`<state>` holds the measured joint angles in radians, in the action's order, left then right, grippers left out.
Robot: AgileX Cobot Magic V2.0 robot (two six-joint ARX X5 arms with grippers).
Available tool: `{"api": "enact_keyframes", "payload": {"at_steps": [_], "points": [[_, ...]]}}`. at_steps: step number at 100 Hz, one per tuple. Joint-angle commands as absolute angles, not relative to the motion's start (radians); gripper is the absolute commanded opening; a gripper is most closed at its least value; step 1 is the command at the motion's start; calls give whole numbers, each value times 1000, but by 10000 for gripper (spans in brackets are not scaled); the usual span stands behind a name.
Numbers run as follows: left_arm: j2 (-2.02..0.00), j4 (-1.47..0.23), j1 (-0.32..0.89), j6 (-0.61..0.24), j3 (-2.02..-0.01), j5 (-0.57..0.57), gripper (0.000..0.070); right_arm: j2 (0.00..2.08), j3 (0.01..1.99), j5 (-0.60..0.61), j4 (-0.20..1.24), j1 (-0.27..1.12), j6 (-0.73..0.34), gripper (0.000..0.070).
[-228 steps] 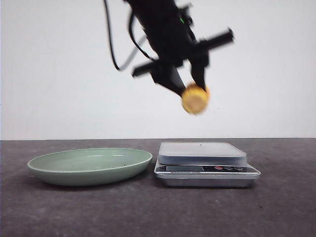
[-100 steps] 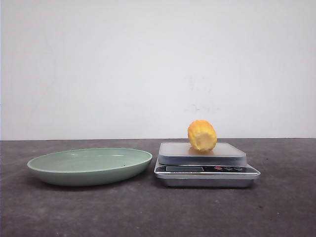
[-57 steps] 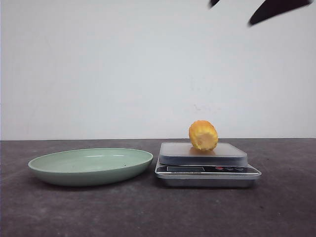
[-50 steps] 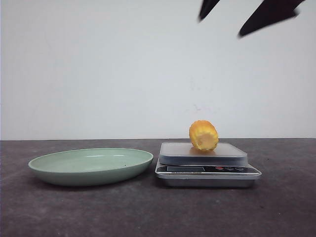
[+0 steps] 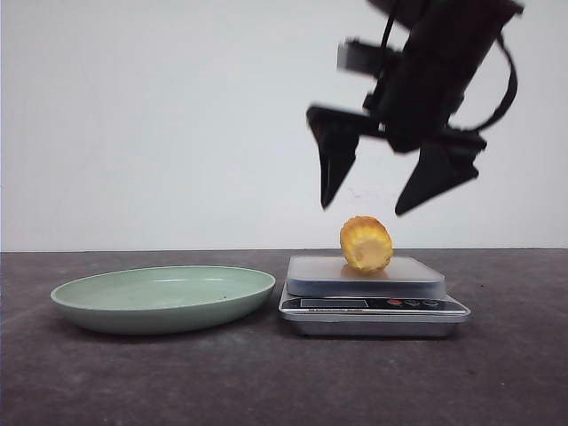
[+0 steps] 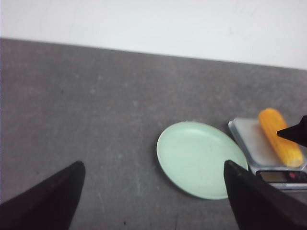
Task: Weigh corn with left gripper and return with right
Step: 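Lower the open right gripper onto the corn on the scale and close, then lift the corn and carry it back over the green plate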
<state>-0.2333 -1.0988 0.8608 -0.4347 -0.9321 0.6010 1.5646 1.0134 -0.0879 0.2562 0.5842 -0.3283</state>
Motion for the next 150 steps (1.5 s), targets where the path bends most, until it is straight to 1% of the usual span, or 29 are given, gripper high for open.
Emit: {"api": "enact_keyframes", "payload": {"at_steps": [1, 7, 21, 24, 33, 36, 44, 46, 47, 48, 52, 76, 89, 106, 117, 130, 150], "points": [[-232, -1088, 871, -454, -938, 598, 558, 1593, 1029, -96, 243, 594, -366, 588], [-233, -1086, 871, -454, -936, 598, 558, 1609, 1029, -96, 239, 595, -384, 557], [-233, -1087, 871, -454, -936, 599, 557, 1628, 1029, -99, 241, 594, -412, 424], [-233, -1086, 871, -454, -936, 599, 557, 1631, 1029, -102, 241, 594, -414, 384], [-233, -1086, 871, -454, -936, 599, 557, 1640, 1029, -107, 241, 596, -438, 228], [-233, -1086, 871, -454, -936, 599, 557, 1641, 1029, -106, 241, 596, -445, 197], [-233, -1086, 871, -453, -936, 599, 557, 1642, 1029, -109, 241, 596, -458, 150], [-233, -1086, 871, -453, -936, 599, 557, 1642, 1029, -112, 240, 596, -458, 120], [-233, -1087, 871, -453, -936, 599, 557, 1642, 1029, -113, 239, 596, -458, 101], [-233, -1087, 871, -453, -936, 599, 557, 1642, 1029, -115, 238, 597, -458, 68], [-233, -1086, 871, -453, -936, 599, 557, 1642, 1029, -124, 237, 601, -458, 0], [-233, -1085, 871, -453, -936, 600, 557, 1581, 1031, -185, 217, 631, -434, 0], [-233, -1085, 871, -454, -936, 600, 557, 1520, 1072, -181, 217, 674, -418, 0], [-233, -1085, 871, -454, -936, 605, 557, 1519, 1179, -162, 210, 760, -419, 0], [-233, -1084, 871, -455, -936, 606, 557, 1570, 1216, -188, 128, 836, -455, 0], [-233, -1078, 871, -462, -936, 605, 557, 1649, 1230, -192, 56, 886, -484, 0], [-233, -1077, 871, -463, -936, 606, 557, 1792, 1254, -186, 48, 921, -501, 0]]}}
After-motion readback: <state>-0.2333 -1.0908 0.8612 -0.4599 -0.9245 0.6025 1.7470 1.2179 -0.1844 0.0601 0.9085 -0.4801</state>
